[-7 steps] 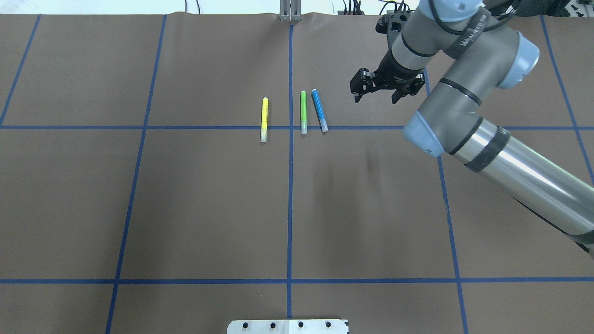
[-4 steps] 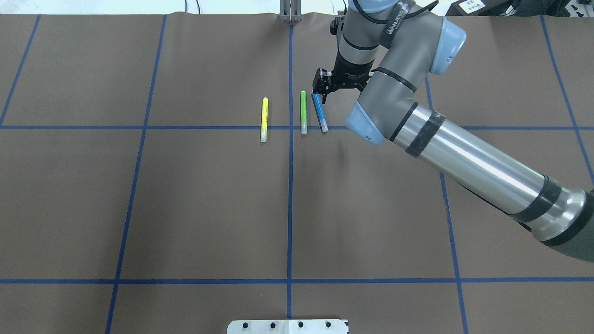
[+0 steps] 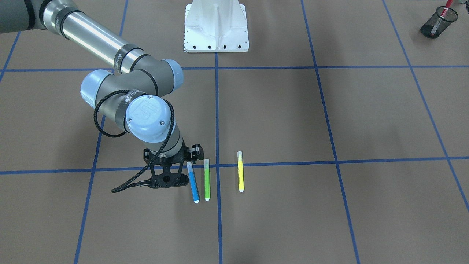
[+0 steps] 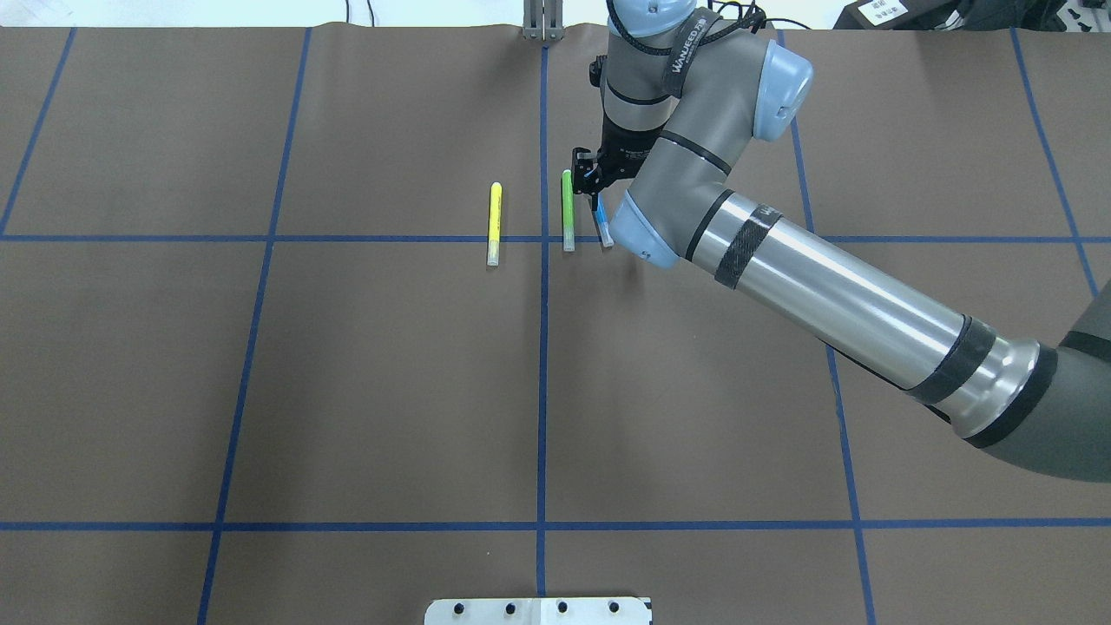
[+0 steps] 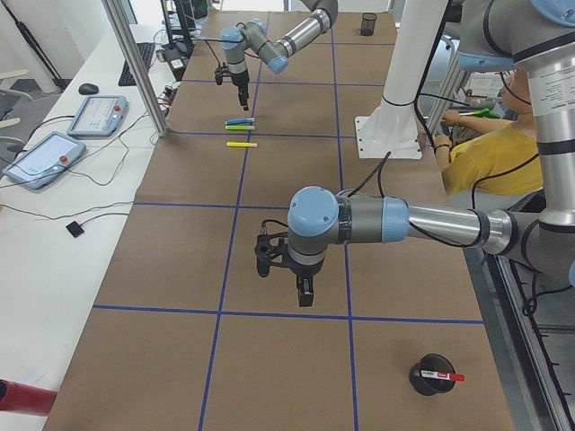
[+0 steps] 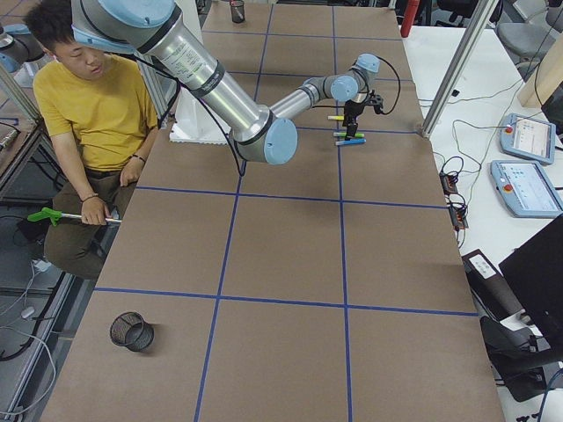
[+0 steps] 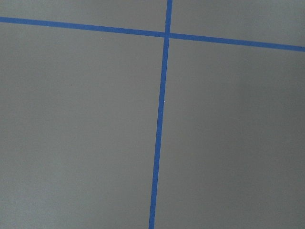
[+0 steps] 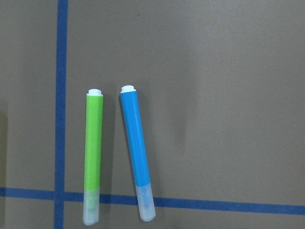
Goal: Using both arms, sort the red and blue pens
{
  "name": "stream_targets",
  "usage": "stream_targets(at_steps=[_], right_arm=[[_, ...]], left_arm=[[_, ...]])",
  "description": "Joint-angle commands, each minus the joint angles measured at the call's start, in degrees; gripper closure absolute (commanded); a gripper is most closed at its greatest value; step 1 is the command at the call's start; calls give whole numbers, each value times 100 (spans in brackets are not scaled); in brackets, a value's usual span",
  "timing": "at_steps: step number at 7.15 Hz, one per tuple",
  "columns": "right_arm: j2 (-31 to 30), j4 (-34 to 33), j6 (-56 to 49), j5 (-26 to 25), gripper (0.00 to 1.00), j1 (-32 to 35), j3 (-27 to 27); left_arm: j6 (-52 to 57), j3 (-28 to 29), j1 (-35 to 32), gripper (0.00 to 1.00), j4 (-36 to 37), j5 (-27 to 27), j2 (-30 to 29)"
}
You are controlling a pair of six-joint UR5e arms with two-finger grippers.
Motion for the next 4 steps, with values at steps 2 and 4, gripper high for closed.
stream_targets(at_steps=[2,4], right_arm=[[66,39,-3,-9,30,-227,-247],[39,82,-3,-44,42,-333,-291]], left_arm=[[17,9,1,0,0,-1,2],[17,9,1,0,0,-1,2]])
